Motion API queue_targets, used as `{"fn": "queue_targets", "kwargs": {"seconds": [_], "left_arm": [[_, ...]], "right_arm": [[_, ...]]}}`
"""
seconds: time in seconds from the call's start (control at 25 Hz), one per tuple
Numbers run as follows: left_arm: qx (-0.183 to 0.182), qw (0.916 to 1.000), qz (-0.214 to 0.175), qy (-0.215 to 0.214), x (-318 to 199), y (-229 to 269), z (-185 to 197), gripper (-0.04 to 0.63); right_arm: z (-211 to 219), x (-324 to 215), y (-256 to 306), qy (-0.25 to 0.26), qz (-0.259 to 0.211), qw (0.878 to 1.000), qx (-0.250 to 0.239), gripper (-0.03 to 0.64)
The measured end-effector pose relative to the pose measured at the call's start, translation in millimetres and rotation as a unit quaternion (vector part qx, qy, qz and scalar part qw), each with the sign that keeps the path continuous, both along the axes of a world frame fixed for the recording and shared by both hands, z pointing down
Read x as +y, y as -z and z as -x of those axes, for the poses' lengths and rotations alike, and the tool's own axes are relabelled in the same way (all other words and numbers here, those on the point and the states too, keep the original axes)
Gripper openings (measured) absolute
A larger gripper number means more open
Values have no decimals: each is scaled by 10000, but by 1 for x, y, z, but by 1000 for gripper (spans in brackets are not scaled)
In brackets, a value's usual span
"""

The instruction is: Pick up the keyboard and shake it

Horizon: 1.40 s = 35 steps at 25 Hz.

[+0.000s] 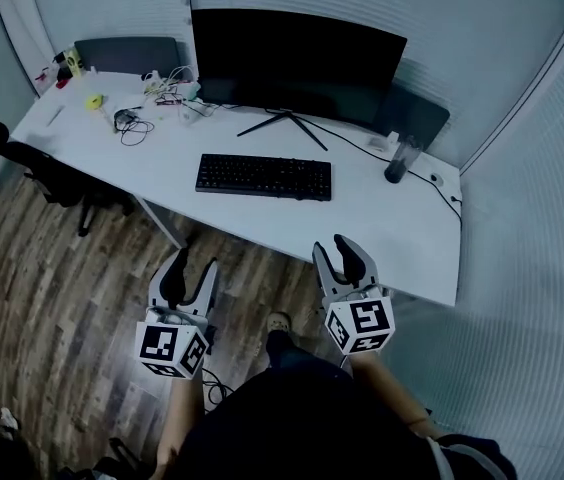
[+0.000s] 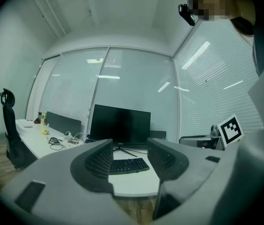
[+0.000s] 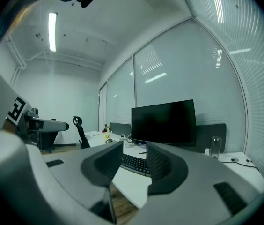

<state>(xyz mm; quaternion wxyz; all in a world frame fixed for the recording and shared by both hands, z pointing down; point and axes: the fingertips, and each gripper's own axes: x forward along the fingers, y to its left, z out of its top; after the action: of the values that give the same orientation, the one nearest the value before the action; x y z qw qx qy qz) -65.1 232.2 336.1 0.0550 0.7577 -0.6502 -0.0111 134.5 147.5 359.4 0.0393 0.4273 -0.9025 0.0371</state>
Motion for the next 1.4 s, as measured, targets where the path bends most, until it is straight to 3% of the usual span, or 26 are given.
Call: {"fn": "queue_targets", "kwargs": {"seconds": [0.56, 1.08, 1.4], "left_arm": [[122, 9994, 266, 201, -163, -34, 61, 216], [20, 9931, 1160, 148, -227, -100, 99, 219], [98, 9826, 1816, -387, -288, -157, 127, 222]], "right_arm": [[39, -178, -44, 77, 508, 9986, 157, 163], [41, -241, -109, -245, 1185, 9905, 654, 172], [53, -278, -139, -492, 1437, 9843, 901, 177]]}}
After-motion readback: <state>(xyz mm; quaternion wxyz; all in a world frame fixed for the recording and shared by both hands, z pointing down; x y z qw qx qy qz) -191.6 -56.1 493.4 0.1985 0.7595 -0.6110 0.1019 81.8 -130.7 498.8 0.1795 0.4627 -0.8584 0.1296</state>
